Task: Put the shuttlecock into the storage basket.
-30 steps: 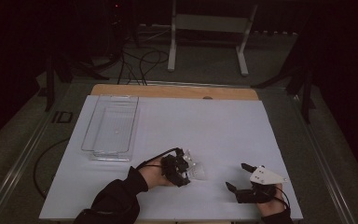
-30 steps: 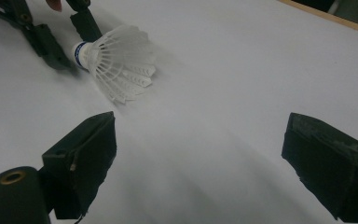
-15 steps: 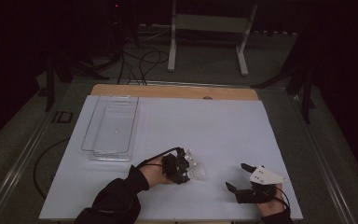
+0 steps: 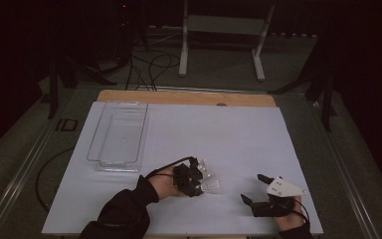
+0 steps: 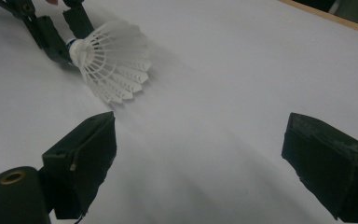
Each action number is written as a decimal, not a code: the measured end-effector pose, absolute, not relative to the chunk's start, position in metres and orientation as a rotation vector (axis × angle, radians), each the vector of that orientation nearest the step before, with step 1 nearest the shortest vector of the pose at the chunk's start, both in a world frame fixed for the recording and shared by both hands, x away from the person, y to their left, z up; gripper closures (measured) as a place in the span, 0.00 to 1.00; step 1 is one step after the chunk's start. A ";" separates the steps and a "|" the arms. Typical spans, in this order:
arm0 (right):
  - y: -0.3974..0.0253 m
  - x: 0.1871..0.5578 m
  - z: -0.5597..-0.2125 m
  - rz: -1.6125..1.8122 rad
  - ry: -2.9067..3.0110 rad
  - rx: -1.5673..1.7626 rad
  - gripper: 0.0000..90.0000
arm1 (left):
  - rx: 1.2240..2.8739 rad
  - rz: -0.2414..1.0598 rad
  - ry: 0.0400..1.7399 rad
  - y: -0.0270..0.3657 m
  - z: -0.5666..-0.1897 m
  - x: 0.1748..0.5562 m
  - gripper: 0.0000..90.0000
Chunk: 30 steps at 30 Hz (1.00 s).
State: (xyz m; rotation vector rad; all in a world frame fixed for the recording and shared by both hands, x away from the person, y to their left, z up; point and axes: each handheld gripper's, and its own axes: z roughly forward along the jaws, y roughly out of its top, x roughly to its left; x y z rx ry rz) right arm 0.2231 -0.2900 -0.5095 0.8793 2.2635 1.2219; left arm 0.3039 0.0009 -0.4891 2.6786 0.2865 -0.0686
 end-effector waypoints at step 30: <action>-0.290 0.223 -0.510 1.225 2.267 0.881 0.11 | 2.677 -0.100 0.248 0.016 -0.455 0.301 0.73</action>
